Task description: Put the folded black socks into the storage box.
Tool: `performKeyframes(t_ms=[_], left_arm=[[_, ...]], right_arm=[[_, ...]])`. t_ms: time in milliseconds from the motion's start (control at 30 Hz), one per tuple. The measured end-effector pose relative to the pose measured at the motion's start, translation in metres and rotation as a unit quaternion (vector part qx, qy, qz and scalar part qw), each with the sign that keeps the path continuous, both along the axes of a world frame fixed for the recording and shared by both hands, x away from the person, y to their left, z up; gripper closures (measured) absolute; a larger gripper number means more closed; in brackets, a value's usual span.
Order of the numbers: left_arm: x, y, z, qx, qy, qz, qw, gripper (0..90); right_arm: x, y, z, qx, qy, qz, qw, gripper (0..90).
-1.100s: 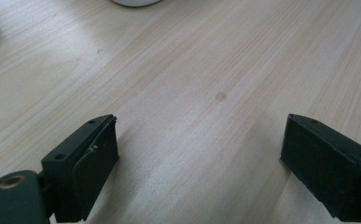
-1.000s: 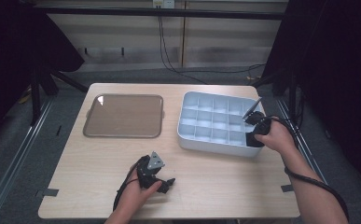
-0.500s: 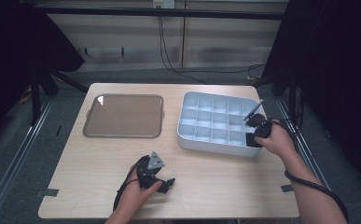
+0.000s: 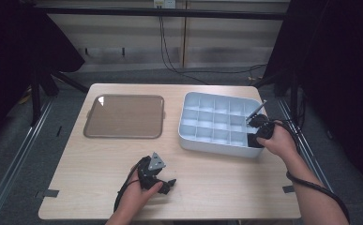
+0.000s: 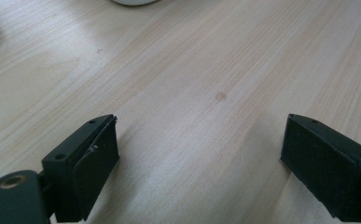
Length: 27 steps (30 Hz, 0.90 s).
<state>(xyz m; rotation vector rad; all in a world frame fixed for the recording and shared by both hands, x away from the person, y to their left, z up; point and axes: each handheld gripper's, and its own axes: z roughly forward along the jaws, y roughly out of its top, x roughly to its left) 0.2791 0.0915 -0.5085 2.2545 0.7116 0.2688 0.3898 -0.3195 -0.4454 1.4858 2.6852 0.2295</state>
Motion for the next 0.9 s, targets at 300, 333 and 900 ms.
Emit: performKeyframes(t_ms=[300, 333, 900], left_arm=[[0.000, -0.001, 0.000, -0.005, 0.001, 0.004, 1.0000, 10.4], [0.000, -0.001, 0.000, -0.005, 0.001, 0.004, 1.0000, 10.4], [0.000, 0.000, 0.000, -0.004, -0.002, 0.003, 1.0000, 10.3]], right_arm=[[0.004, -0.002, 0.006, -0.018, -0.008, 0.003, 0.9998, 87.1], [0.004, -0.003, 0.007, -0.018, -0.009, 0.002, 0.9998, 86.8], [0.004, -0.001, 0.030, -0.005, -0.011, 0.005, 0.9999, 76.0]])
